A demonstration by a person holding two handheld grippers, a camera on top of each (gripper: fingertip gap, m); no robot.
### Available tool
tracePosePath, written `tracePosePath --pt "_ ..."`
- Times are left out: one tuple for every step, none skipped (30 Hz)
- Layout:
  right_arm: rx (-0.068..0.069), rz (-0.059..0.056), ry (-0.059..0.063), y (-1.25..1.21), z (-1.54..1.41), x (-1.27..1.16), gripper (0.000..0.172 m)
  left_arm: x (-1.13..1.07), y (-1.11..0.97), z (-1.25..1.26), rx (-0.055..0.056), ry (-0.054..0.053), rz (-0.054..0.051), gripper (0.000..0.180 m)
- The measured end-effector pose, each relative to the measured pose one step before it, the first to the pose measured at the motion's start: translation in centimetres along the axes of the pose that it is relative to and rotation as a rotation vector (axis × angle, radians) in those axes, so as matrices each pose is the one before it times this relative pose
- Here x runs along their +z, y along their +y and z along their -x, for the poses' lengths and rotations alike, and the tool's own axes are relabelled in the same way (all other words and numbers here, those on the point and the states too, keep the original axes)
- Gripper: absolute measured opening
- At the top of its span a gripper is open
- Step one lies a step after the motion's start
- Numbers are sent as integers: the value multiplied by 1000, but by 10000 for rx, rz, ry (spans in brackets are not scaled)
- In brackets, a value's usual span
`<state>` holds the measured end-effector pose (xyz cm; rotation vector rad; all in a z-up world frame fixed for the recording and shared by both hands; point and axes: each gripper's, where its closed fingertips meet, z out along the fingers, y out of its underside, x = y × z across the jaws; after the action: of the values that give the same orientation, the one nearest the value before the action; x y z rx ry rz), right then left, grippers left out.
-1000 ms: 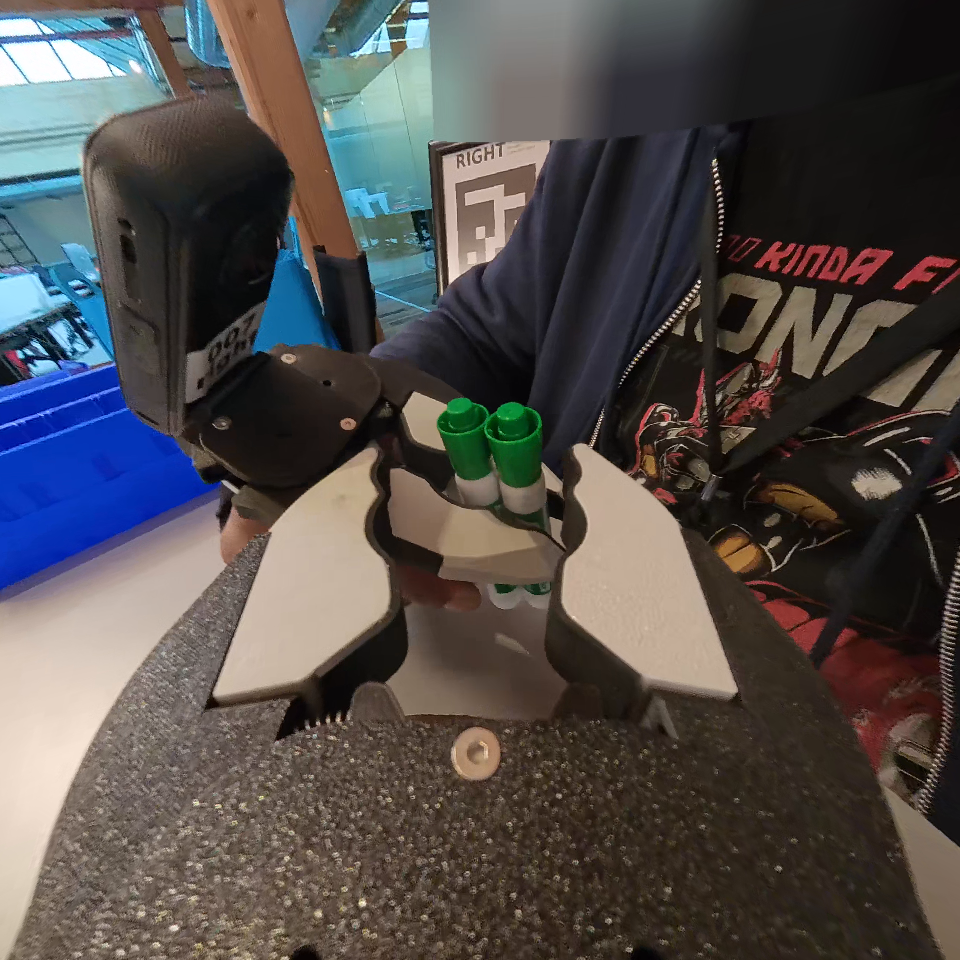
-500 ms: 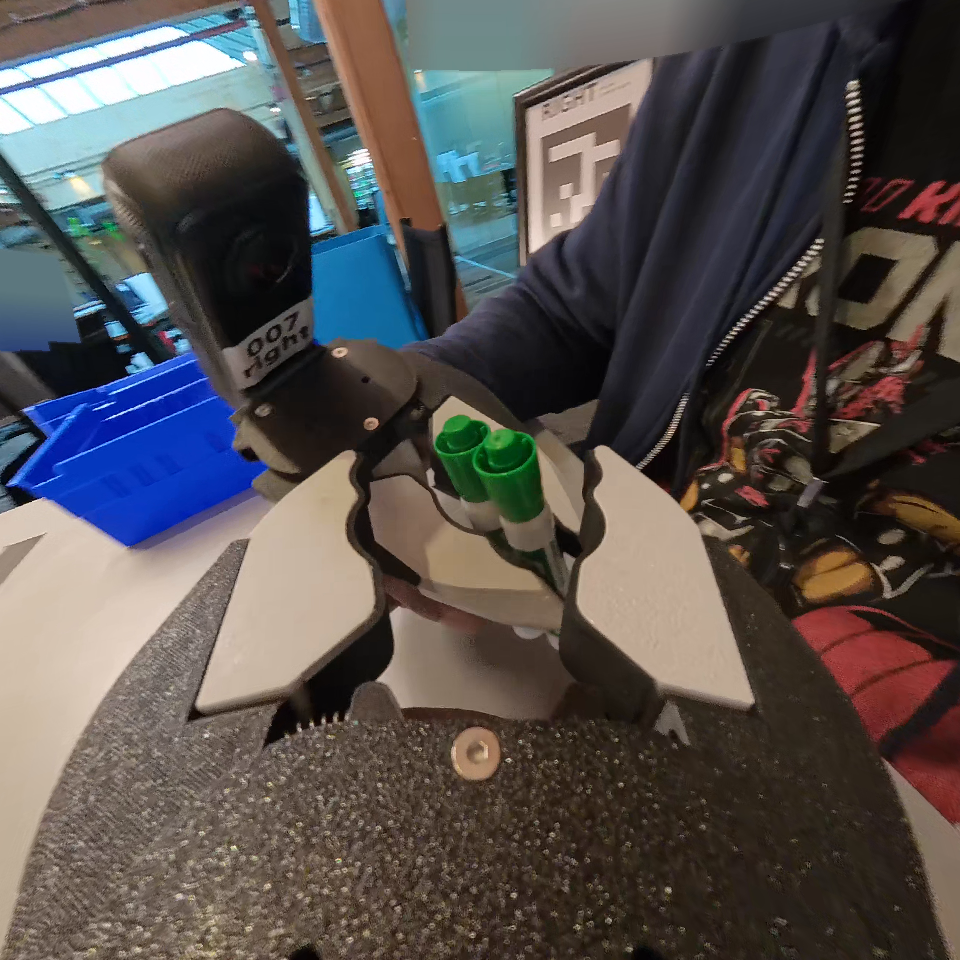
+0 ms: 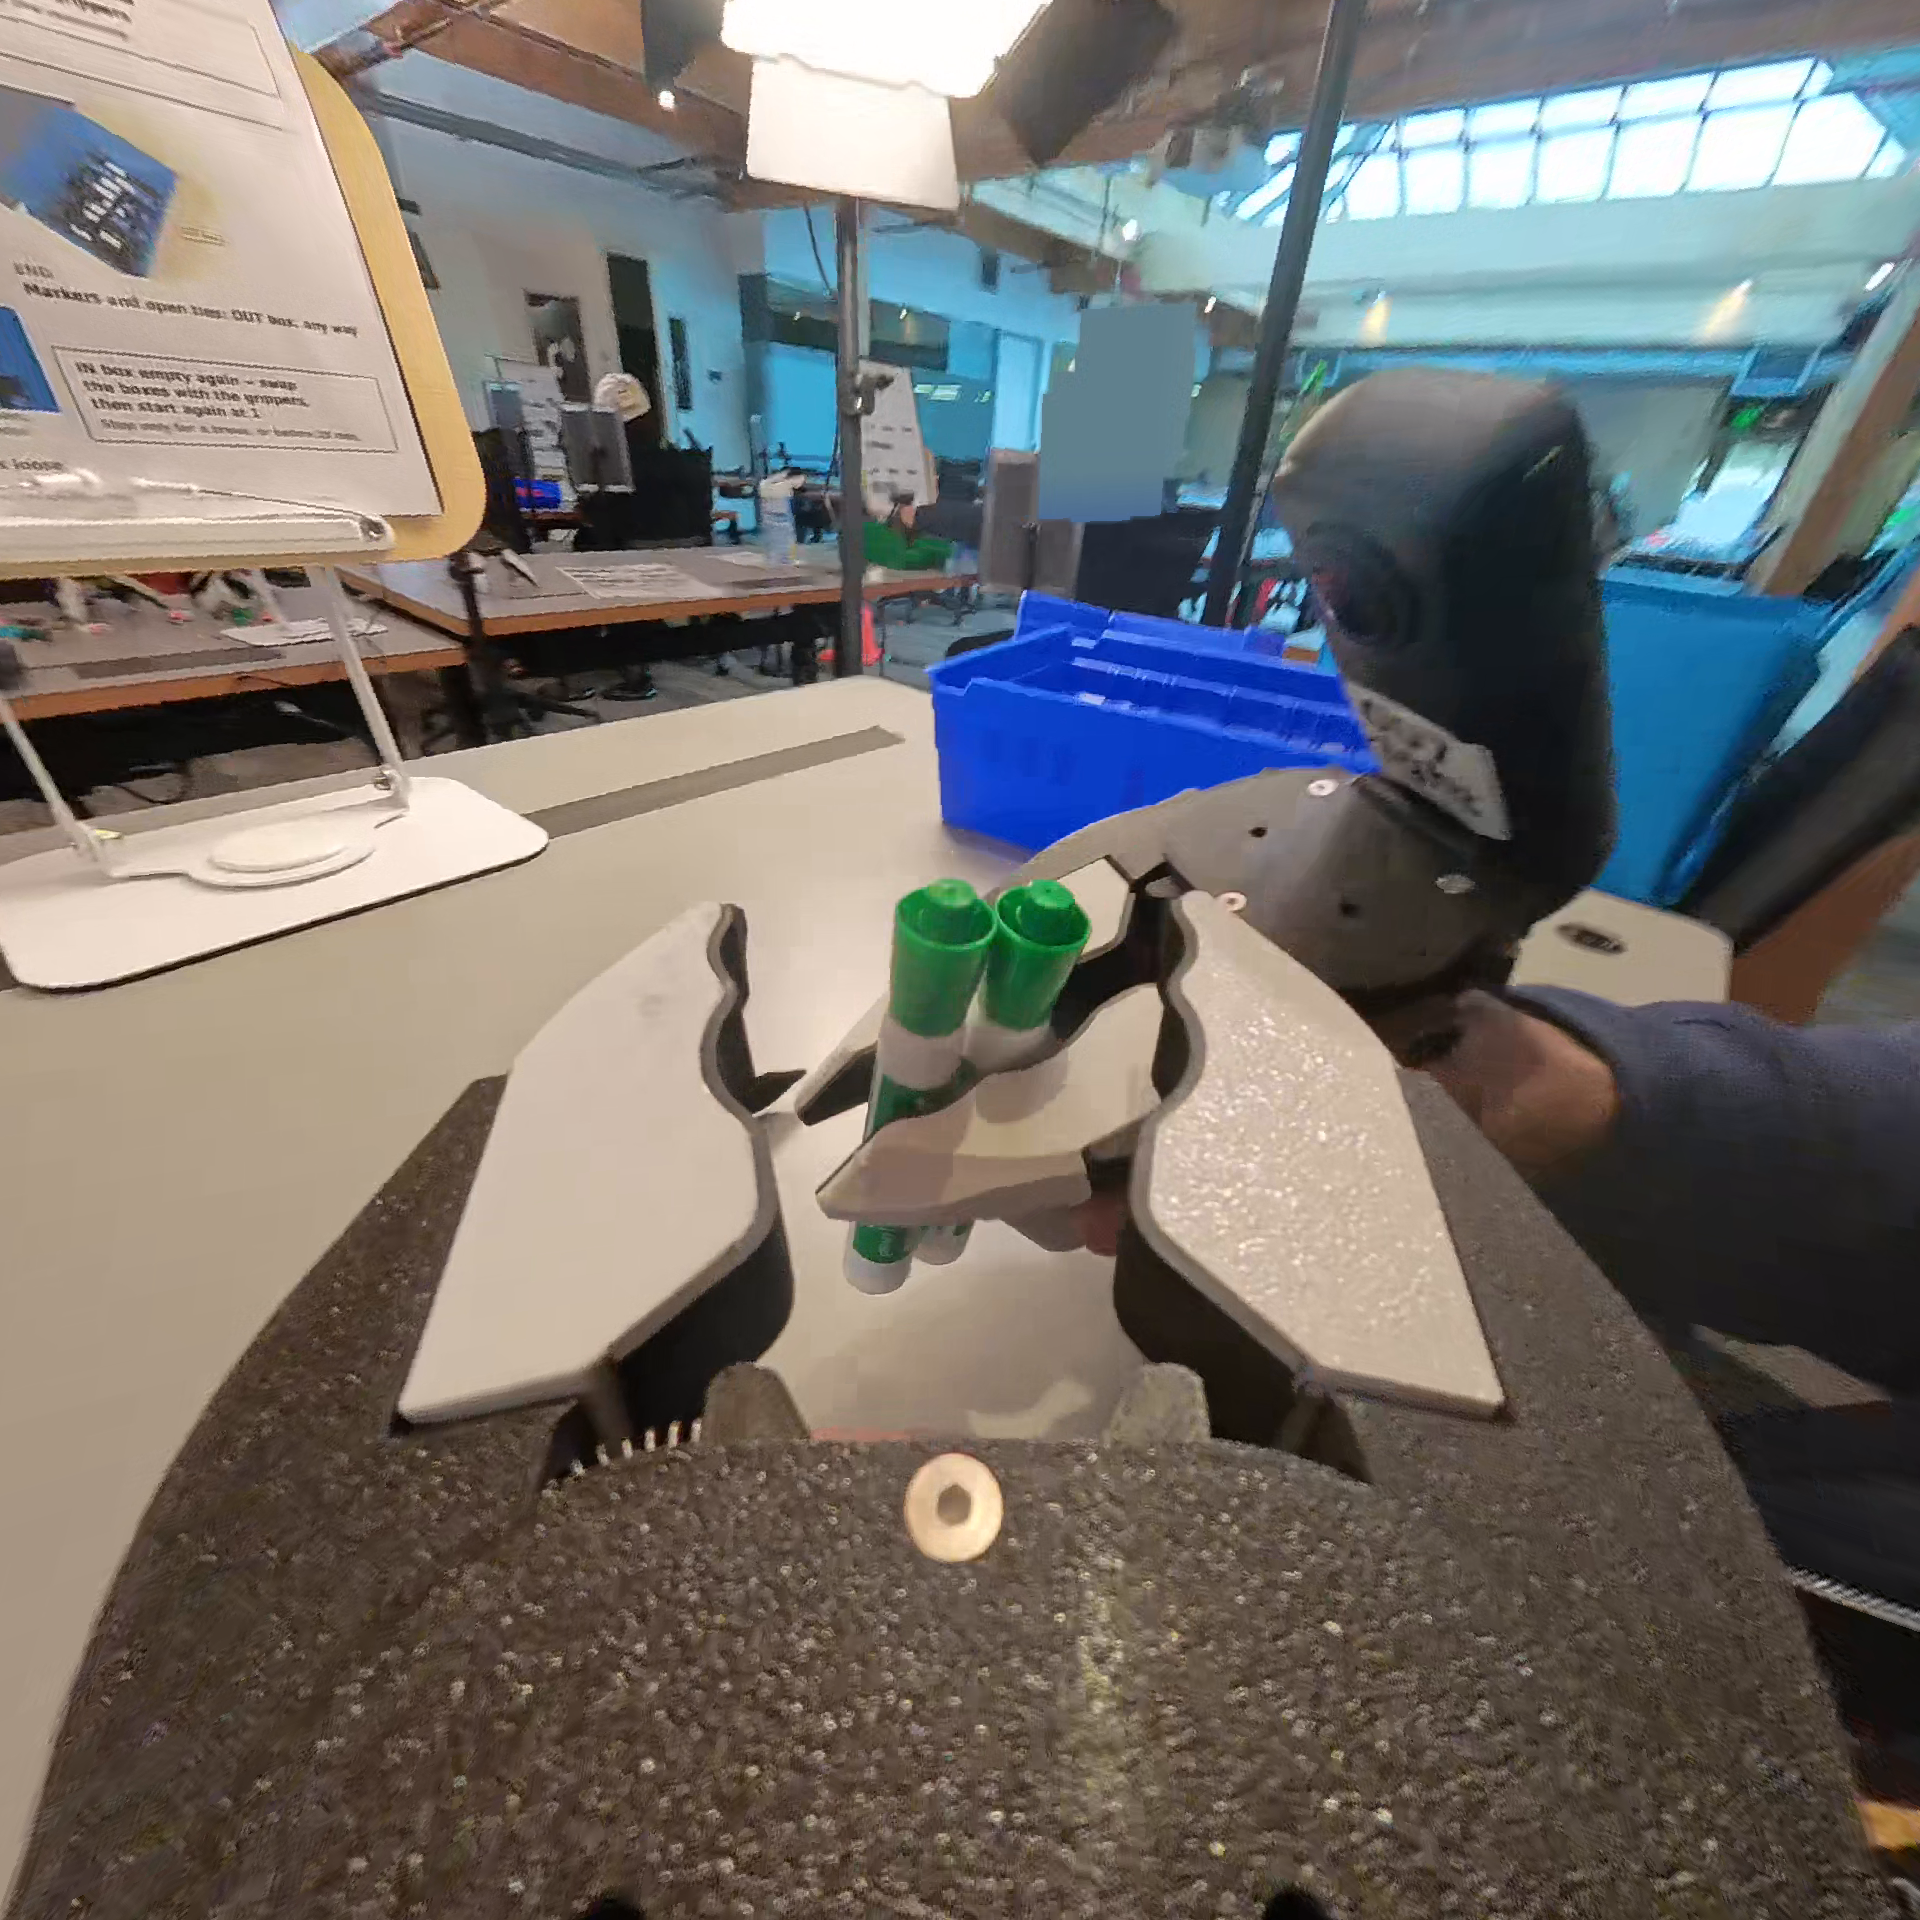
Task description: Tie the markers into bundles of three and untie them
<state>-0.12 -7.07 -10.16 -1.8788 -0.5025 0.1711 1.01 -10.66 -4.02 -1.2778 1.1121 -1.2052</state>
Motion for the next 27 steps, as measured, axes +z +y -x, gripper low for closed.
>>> tracePosePath --pt "-243 160 201 261 326 -7 19 204 485 -250 252 -93 263 76" --pt "-223 99 261 114 170 -87 18 137 460 -320 89 48 257 76" --pt "-227 36 277 21 2 -158 18 2 246 -409 -112 217 155 72" --pt "-165 -5 182 -74 -31 -188 18 -61 95 -215 -217 150 40 70" --pt "-55 -83 58 -188 39 -195 18 -52 162 -127 -132 120 95 69" --pt "19 -64 12 -163 46 -149 18 -73 93 -92 -53 75 50 66" --pt "-11 -62 -36 -78 129 -109 18 -65 100 -47 5 32 76 65" --pt "-35 -44 -6 49 116 -19 18 -59 120 -23 18 -4 106 64" --pt "-104 59 9 278 146 74 18 -32 128 -127 27 66 98 64" --pt "-180 158 28 406 138 111 19 -24 136 -199 17 117 89 62" --pt "-229 87 73 238 88 50 19 -5 192 -171 32 90 110 61" --pt "-233 22 96 64 42 -48 18 50 301 -104 57 43 156 60" --pt "-211 10 116 -45 -17 -98 18 68 339 -40 47 -12 167 59" --pt "-193 5 153 -76 -102 -90 18 60 239 -46 8 9 96 57" --pt "-180 40 157 6 -129 -52 18 -10 79 -59 -55 42 -9 55" --pt "-88 35 77 38 -30 -11 18 2 63 -48 -50 44 -3 52" --pt "11 37 25 44 -1 14 18 -15 50 1 -44 24 2 50" --pt "53 17 -5 44 29 10 18 -24 26 24 -46 -4 -3 48" --pt "39 28 -3 51 21 13 18 -17 63 27 -51 -31 18 47" --pt "7 52 18 85 14 23 18 -21 76 -16 -30 -16 26 45" --pt "-31 72 47 106 3 16 18 -13 112 51 -9 -72 56 45" --pt "-59 75 69 116 0 31 18 -11 160 55 19 -83 94 44" --pt "-54 69 67 116 11 39 18 -7 169 68 24 -84 113 44" --pt "-37 49 53 106 35 22 19 -11 142 72 -5 -87 91 43" --pt "-36 18 54 54 33 18 19 -26 72 66 -53 -63 41 43" --pt "-20 33 54 63 16 5 18 -5 73 48 -67 -40 21 43" --pt "-17 32 21 69 31 -2 18 -6 54 25 -79 -26 -12 42"
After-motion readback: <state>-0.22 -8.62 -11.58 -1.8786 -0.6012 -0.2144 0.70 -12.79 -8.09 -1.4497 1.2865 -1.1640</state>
